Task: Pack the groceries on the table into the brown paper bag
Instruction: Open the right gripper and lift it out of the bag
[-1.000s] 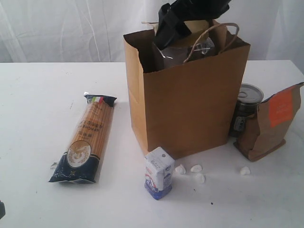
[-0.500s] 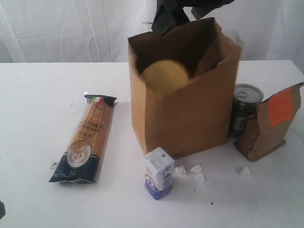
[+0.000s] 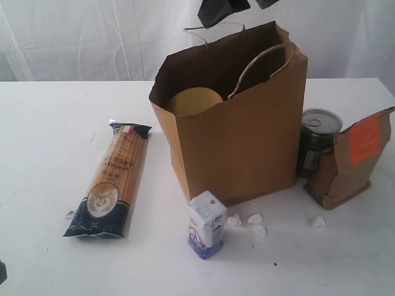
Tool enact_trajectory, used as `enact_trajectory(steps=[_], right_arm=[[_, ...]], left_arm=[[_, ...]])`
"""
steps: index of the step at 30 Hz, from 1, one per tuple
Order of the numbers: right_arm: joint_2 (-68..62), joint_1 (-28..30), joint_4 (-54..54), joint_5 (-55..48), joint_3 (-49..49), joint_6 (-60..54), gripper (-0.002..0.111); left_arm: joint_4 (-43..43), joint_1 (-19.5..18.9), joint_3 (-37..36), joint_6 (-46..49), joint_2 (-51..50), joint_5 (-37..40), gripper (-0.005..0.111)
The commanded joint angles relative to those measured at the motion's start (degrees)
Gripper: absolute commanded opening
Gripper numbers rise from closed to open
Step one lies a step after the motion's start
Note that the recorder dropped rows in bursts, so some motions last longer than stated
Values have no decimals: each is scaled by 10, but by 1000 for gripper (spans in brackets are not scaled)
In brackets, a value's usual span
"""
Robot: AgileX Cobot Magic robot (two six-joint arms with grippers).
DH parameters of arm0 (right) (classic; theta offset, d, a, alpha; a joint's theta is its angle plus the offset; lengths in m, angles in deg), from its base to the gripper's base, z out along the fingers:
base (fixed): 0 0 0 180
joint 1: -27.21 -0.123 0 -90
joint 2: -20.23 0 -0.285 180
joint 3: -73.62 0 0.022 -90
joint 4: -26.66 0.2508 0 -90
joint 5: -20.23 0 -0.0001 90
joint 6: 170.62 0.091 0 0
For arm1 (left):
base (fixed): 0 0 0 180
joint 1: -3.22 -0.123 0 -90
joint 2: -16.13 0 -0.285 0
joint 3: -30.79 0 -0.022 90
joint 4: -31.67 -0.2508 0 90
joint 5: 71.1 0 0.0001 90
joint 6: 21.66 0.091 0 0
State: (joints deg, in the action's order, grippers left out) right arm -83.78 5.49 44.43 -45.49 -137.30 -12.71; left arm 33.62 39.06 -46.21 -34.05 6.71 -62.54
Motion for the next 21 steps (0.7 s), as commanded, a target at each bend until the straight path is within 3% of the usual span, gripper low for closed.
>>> enact_trajectory(steps=[1, 2, 3, 4, 5, 6, 7, 13, 21], right_arm=[[38, 15, -3, 9, -4, 39, 87], [49, 24, -5, 9, -4, 55, 69], [54, 26, -8, 9, -4, 61, 60], [66, 30, -16, 5, -4, 69, 36], [73, 30, -26, 4, -4, 72, 27], [86, 36, -41, 1, -4, 74, 5], [99, 46, -55, -1, -4, 89, 0], [128, 90, -108, -42, -4, 110, 0], [102, 98, -127, -42, -4, 119, 0]], left_arm=[[-1, 2, -2, -3, 3, 1, 0], [-1, 2, -2, -3, 3, 1, 0], [-1, 2, -2, -3, 3, 1, 0], [-1, 2, -2, -3, 3, 1, 0], [-1, 2, -2, -3, 3, 1, 0], [-1, 2, -2, -3, 3, 1, 0], [-1, 2, -2, -3, 3, 1, 0], [-1, 2, -2, -3, 3, 1, 0], [-1, 2, -2, -3, 3, 1, 0]])
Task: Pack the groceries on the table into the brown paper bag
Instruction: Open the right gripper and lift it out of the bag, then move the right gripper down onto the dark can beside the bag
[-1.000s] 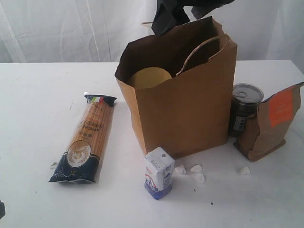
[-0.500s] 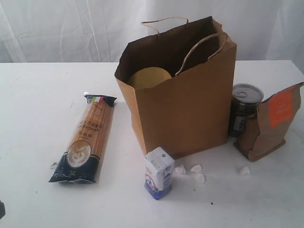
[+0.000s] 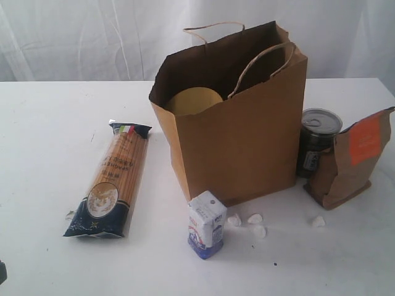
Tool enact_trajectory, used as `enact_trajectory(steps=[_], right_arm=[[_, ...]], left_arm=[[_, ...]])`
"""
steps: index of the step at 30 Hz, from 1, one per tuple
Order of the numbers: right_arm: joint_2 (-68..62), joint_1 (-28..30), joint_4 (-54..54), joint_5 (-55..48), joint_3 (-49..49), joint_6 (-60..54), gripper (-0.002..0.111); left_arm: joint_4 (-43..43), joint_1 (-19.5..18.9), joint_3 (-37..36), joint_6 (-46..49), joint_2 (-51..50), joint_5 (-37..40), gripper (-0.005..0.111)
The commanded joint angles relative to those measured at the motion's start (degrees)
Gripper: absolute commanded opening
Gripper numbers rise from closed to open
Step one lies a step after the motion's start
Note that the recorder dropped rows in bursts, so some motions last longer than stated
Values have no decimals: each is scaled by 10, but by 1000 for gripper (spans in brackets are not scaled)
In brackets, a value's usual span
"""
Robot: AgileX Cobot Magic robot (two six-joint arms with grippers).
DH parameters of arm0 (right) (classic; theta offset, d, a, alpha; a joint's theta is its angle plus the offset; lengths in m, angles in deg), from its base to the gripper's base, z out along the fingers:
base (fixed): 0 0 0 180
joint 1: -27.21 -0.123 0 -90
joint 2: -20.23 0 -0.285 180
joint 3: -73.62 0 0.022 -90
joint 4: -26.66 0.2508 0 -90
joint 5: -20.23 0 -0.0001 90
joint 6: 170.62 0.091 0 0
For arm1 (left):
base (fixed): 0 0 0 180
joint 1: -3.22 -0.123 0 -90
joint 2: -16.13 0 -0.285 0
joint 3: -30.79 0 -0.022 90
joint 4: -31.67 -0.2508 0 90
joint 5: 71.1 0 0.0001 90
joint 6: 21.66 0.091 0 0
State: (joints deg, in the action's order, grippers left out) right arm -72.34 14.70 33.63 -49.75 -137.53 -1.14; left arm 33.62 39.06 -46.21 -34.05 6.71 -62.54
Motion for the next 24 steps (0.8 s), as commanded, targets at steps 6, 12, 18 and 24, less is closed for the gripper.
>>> enact_trajectory(steps=[6, 12, 18, 24], right_arm=[[-34, 5, -51, 0, 18, 2, 0], [-30, 27, -59, 2, 105, 2, 0], [-4, 68, -53, 78, 213, 2, 0], [18, 101, -39, 152, 286, -32, 4]], left_arm=[[-1, 2, -2, -3, 3, 1, 0], [-1, 2, -2, -3, 3, 1, 0], [-1, 2, -2, -3, 3, 1, 0], [-1, 2, -2, -3, 3, 1, 0]])
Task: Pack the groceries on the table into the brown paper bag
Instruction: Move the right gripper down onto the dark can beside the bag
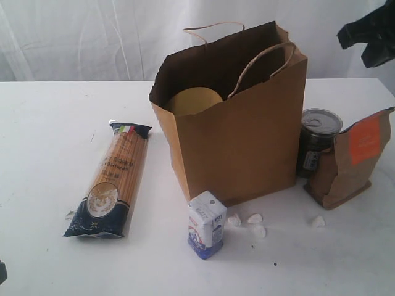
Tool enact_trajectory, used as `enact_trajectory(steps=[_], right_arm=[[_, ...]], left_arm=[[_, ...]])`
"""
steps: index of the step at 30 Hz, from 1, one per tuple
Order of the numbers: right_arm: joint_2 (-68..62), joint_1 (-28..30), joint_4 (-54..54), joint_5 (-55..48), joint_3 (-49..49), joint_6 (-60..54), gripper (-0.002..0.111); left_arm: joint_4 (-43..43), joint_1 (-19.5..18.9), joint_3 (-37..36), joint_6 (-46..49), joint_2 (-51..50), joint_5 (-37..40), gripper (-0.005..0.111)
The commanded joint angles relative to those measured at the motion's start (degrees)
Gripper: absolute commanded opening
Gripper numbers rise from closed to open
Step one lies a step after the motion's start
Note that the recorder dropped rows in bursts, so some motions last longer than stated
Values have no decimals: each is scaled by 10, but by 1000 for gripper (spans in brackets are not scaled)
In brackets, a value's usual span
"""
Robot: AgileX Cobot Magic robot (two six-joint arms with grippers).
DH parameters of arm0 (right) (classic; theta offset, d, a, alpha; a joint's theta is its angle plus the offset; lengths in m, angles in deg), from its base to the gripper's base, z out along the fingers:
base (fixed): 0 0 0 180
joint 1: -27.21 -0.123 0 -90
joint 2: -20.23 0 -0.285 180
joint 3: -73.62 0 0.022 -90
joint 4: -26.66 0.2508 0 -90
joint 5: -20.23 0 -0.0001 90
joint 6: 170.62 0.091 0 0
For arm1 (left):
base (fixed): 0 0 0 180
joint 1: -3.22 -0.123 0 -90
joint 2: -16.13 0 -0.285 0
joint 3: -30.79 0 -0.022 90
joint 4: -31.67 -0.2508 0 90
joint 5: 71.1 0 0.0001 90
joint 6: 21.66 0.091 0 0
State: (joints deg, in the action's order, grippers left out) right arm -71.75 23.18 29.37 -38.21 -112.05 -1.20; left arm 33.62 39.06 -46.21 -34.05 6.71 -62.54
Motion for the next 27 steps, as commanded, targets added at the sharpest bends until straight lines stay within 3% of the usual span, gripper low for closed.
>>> enact_trajectory(steps=[1, 2, 7, 14, 19, 27], right_arm=[[11, 17, 3, 37, 37, -45, 8], [10, 17, 5, 37, 39, -45, 11], [15, 17, 5, 53, 43, -39, 64], [-9, 17, 32, 118, 36, -38, 74], [-85, 17, 29, 122, 20, -48, 95], [-150, 17, 29, 135, 7, -58, 95]], left_arm=[[-1, 2, -2, -3, 3, 1, 0], [-1, 2, -2, -3, 3, 1, 0], [-1, 2, -2, -3, 3, 1, 0], [-1, 2, -2, -3, 3, 1, 0], [-1, 2, -2, -3, 3, 1, 0], [-1, 2, -2, -3, 3, 1, 0]])
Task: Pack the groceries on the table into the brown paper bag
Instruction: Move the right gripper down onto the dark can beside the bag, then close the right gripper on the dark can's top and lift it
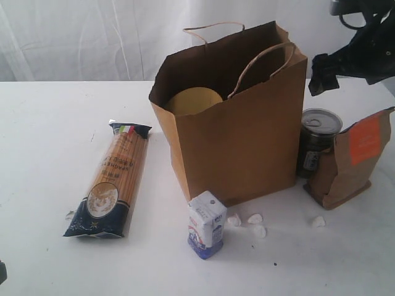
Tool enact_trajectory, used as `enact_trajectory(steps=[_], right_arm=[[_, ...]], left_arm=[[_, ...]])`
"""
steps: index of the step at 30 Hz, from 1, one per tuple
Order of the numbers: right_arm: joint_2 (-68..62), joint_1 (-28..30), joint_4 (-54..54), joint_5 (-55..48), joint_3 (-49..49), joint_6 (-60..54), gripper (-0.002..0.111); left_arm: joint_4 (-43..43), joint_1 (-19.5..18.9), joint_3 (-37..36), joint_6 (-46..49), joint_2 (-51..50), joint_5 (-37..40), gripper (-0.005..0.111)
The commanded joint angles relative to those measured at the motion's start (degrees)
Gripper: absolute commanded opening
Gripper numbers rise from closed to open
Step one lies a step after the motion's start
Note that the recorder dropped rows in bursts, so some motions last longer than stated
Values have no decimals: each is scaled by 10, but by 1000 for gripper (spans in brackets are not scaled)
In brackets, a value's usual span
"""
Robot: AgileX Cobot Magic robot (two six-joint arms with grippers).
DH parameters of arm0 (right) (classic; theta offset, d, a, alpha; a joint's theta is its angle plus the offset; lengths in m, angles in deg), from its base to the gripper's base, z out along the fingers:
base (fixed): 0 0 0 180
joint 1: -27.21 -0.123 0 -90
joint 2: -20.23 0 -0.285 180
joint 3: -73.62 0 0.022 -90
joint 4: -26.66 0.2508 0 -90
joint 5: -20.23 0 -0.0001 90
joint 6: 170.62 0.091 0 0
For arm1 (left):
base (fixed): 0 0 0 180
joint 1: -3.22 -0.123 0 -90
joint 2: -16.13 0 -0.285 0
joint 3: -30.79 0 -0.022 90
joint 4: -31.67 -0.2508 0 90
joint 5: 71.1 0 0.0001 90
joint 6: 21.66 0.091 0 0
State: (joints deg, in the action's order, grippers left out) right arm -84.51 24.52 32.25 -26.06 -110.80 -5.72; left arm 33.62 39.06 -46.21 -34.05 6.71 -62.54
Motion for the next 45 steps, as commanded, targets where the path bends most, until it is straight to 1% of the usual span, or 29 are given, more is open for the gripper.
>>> enact_trajectory(steps=[1, 4, 8, 17, 30, 31, 32, 34, 36, 39, 42, 44, 45], right_arm=[[-28, 4, 0, 17, -6, -13, 95], [-48, 4, 7, 25, -6, -14, 95], [-68, 4, 54, 28, -6, -47, 95], [-106, -2, 55, 13, -24, -57, 95], [-134, -2, 53, -10, -23, -57, 94], [-134, -2, 53, -14, -23, -57, 91], [-134, -2, 53, -20, -23, -57, 86], [-134, -2, 53, -27, -23, -57, 72], [-134, -2, 53, -28, -23, -57, 54], [-134, -2, 53, -35, -23, -57, 31], [-123, -2, 53, -30, -23, -57, 11], [-106, 0, 52, -22, -23, -57, 1], [-93, 1, 52, -18, -23, -56, 0]], left_arm=[[-1, 2, -2, -3, 3, 1, 0], [-1, 2, -2, -3, 3, 1, 0], [-1, 2, -2, -2, 3, 1, 0], [-1, 2, -2, -2, 3, 1, 0], [-1, 2, -2, -2, 3, 1, 0], [-1, 2, -2, -2, 3, 1, 0], [-1, 2, -2, -2, 3, 1, 0], [-1, 2, -2, -2, 3, 1, 0], [-1, 2, -2, -2, 3, 1, 0], [-1, 2, -2, -2, 3, 1, 0], [-1, 2, -2, -2, 3, 1, 0], [-1, 2, -2, -2, 3, 1, 0], [-1, 2, -2, -2, 3, 1, 0]])
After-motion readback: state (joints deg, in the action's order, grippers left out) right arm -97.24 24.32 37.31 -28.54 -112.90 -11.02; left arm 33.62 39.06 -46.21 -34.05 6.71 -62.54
